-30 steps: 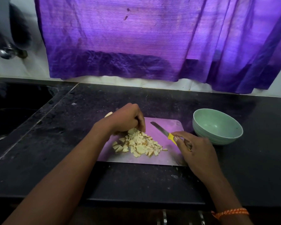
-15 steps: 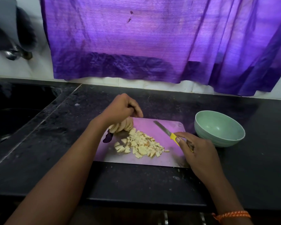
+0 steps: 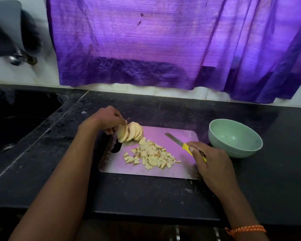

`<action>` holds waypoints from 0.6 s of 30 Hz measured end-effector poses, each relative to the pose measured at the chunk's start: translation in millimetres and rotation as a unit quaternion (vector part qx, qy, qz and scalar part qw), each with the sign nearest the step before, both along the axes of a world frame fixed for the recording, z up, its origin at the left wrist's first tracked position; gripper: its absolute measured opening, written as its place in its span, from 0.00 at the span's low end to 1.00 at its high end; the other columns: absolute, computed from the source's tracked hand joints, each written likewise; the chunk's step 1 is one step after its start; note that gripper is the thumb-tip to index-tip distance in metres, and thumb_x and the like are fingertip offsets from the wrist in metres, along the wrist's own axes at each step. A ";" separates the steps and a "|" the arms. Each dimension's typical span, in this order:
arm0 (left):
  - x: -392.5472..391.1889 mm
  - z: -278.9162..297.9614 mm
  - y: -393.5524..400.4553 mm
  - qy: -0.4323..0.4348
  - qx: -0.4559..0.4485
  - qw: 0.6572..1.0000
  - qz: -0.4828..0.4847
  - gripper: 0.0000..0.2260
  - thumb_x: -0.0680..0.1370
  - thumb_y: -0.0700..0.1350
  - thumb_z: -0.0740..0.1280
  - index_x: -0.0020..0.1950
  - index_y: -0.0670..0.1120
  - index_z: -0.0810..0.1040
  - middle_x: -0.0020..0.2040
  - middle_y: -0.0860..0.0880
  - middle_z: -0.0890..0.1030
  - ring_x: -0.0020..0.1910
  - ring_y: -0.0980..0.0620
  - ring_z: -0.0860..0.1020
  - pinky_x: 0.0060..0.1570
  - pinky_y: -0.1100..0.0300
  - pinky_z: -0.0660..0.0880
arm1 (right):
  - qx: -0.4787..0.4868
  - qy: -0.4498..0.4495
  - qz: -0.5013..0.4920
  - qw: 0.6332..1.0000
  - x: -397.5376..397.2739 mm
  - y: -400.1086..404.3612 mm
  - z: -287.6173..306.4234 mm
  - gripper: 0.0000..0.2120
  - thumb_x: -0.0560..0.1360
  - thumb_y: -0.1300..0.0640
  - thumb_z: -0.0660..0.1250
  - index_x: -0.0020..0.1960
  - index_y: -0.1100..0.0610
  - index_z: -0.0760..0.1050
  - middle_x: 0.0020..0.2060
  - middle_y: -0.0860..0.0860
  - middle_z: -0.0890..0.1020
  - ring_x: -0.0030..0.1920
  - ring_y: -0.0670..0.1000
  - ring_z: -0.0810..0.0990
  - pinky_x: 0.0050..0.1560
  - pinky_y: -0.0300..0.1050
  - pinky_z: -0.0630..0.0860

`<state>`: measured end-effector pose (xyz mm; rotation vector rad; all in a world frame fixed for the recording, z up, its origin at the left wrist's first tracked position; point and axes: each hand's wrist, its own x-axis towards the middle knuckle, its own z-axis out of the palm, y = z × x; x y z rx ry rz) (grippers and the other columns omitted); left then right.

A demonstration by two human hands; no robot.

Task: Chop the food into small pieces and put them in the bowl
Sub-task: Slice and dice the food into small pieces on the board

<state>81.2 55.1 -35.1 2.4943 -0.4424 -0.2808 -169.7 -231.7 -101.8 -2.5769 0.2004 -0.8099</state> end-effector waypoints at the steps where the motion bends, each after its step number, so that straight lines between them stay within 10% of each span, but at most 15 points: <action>1: 0.1 0.1 -0.3 0.000 -0.010 1.000 0.000 0.06 0.83 0.46 0.71 0.51 0.44 0.86 0.39 0.42 0.87 0.34 0.46 0.85 0.33 0.57 0.81 | 0.001 0.003 0.000 1.000 0.1 0.1 -0.2 0.18 0.83 0.40 0.56 0.63 0.43 0.81 0.52 0.41 0.86 0.46 0.46 0.83 0.47 0.52 0.80; 11: -9.1 16.9 -4.3 -0.145 -0.127 0.980 0.046 0.09 0.80 0.44 0.66 0.46 0.53 0.85 0.52 0.49 0.84 0.51 0.47 0.81 0.48 0.49 0.80 | 0.002 -0.009 -0.028 1.000 -2.7 2.2 2.1 0.14 0.84 0.44 0.60 0.63 0.44 0.81 0.50 0.43 0.86 0.45 0.49 0.83 0.45 0.51 0.80; 15: -32.4 15.3 -40.3 -0.048 -0.300 0.952 -0.048 0.11 0.81 0.34 0.64 0.55 0.45 0.84 0.55 0.46 0.84 0.39 0.57 0.81 0.32 0.62 0.76 | 0.010 -0.023 -0.054 0.998 -2.2 1.8 3.7 0.16 0.84 0.42 0.57 0.62 0.44 0.80 0.48 0.44 0.86 0.45 0.52 0.83 0.44 0.53 0.79; 18: -50.4 2.9 -71.7 -0.007 -0.318 0.941 -0.117 0.13 0.81 0.34 0.66 0.60 0.48 0.82 0.53 0.48 0.85 0.44 0.57 0.83 0.42 0.61 0.78 | 0.013 -0.031 -0.074 0.997 -3.7 1.4 5.6 0.18 0.82 0.40 0.54 0.61 0.44 0.80 0.44 0.46 0.85 0.42 0.53 0.81 0.42 0.54 0.79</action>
